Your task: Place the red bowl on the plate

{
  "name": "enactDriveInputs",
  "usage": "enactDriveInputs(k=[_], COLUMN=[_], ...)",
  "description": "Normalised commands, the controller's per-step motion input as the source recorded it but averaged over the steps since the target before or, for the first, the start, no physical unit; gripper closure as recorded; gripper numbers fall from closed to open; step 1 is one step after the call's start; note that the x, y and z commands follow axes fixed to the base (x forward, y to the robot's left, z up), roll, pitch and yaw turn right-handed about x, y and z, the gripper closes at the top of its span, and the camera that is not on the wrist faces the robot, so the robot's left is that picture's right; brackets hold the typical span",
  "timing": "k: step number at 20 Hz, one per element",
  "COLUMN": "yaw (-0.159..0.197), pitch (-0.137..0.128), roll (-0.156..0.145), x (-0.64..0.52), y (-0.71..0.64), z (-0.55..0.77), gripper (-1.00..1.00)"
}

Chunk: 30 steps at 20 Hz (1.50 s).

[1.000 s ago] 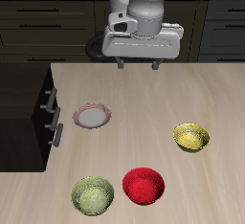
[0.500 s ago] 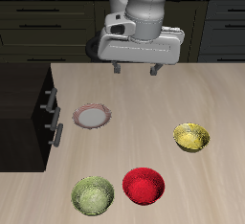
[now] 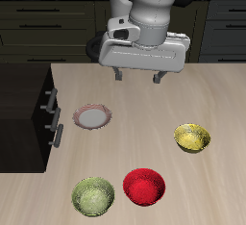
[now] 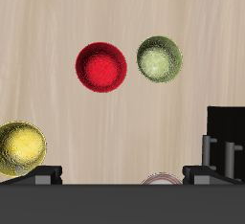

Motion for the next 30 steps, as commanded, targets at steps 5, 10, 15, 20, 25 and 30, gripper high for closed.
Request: enactDriveInputs(k=[5, 10, 15, 20, 25, 30], yaw=[-0.019, -0.012, -0.039, -0.039, -0.028, -0.011], pitch=[0.017, 0.015, -0.004, 0.023, -0.021, 0.008], roll=[-0.03, -0.018, -0.009, -0.024, -0.021, -0.012], x=[0.28, 0.33, 0.29, 0.26, 0.27, 0.27], y=[-0.04, -0.11, -0.06, -0.06, -0.01, 0.09], z=[0.02, 0.03, -0.04, -0.07, 0.06, 0.0], gripper=[-1.0, -1.0, -1.0, -1.0, -1.0, -1.0])
